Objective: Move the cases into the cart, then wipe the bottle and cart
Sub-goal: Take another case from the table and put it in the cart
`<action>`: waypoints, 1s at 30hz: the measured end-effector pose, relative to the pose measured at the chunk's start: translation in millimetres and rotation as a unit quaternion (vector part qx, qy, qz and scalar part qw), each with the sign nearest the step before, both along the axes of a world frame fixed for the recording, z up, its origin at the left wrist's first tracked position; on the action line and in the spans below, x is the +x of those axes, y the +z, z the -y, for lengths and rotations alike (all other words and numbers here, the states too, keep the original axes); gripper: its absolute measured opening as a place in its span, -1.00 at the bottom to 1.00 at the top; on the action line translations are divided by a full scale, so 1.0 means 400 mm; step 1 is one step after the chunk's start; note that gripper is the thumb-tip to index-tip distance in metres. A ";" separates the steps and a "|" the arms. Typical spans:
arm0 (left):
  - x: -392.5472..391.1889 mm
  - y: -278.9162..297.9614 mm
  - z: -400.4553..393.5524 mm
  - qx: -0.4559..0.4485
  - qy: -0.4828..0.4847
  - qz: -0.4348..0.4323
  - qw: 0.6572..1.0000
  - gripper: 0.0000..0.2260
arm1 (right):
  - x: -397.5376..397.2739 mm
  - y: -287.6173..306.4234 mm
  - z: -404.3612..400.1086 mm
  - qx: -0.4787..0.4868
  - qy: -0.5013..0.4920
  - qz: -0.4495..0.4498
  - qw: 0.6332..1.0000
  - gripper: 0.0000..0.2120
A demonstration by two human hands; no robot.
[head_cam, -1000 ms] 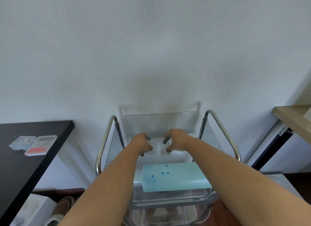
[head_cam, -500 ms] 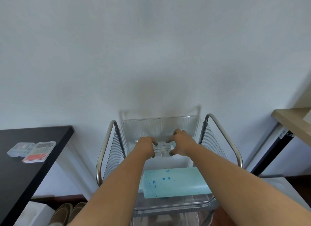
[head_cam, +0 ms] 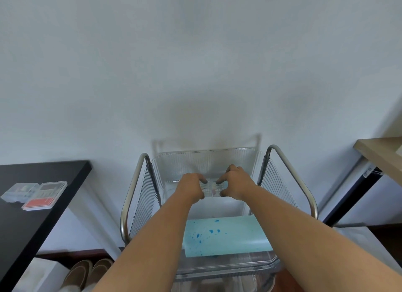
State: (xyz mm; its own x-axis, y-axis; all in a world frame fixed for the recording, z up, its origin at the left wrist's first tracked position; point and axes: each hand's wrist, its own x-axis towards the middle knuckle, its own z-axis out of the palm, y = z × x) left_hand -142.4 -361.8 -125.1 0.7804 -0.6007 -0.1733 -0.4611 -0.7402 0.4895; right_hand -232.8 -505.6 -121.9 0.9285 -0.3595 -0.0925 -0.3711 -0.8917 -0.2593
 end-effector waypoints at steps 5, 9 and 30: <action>-0.004 -0.004 0.001 -0.007 0.008 -0.006 1.000 -0.51 | -0.001 0.000 -0.001 -0.002 -0.005 -0.001 1.000 -0.55; -0.005 -0.007 0.003 -0.013 0.010 -0.009 1.000 -0.53 | -0.006 0.001 0.000 -0.008 -0.013 -0.002 1.000 -0.54; 0.015 0.356 -0.231 -0.203 0.013 0.132 0.970 -0.71 | 0.048 0.249 -0.231 0.134 0.024 0.175 0.975 -0.73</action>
